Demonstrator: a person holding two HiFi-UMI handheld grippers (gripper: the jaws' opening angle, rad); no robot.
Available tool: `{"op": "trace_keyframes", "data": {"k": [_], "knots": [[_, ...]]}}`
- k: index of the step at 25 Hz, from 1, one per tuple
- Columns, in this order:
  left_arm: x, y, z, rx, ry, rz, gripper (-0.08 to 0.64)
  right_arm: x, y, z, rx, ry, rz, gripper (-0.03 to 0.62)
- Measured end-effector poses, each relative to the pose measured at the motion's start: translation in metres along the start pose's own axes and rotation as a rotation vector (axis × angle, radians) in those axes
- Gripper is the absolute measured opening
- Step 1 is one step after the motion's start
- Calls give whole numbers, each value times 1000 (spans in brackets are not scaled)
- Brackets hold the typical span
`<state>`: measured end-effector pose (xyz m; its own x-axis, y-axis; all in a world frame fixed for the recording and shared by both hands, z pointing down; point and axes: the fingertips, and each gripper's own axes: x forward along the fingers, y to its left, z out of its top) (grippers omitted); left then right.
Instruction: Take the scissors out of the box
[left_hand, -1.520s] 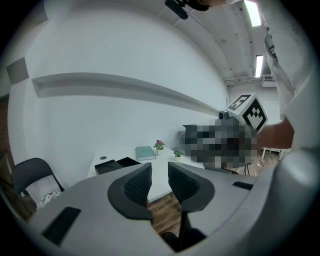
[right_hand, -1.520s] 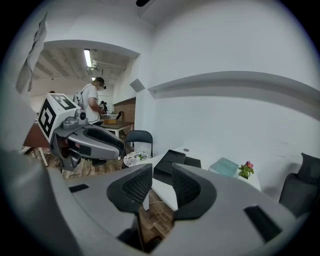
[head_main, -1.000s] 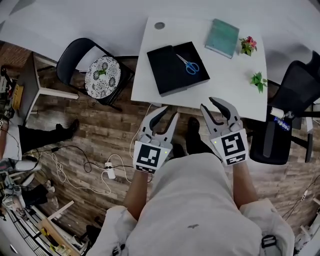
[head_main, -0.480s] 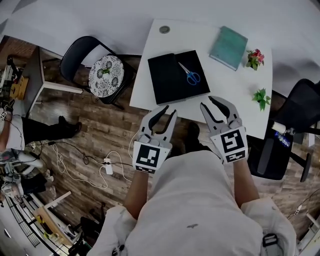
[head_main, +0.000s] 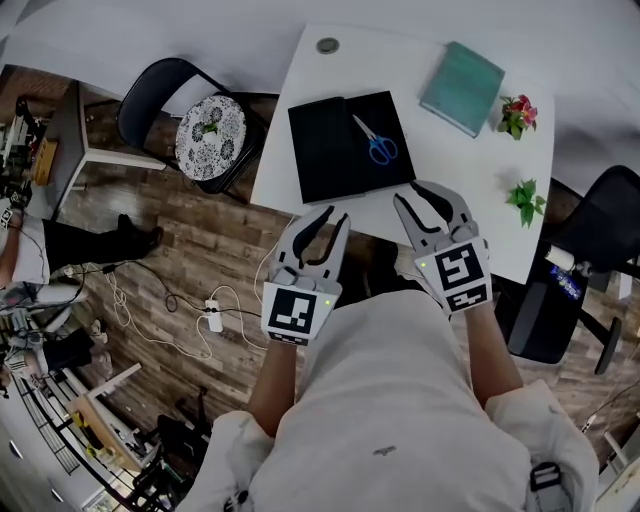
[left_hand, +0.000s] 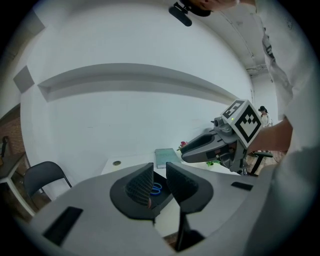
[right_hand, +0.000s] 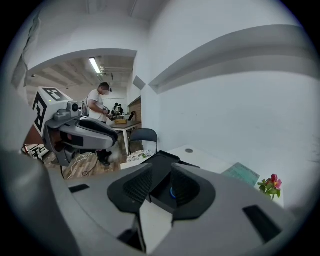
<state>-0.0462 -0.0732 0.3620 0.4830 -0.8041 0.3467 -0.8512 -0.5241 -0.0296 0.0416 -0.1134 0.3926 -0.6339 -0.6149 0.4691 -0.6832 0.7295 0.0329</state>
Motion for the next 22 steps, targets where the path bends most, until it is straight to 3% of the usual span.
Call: {"op": "trace_keyframes", "data": {"k": [6, 15, 22], "knots": [[4, 6, -6, -13, 22, 2, 86, 12, -5, -11, 10, 50, 7, 117], [41, 34, -14, 15, 54, -69, 84, 42, -17, -22, 66, 107, -34, 117], [77, 53, -22, 59, 89, -224, 81, 76, -24, -30, 137, 183, -93, 112]]}}
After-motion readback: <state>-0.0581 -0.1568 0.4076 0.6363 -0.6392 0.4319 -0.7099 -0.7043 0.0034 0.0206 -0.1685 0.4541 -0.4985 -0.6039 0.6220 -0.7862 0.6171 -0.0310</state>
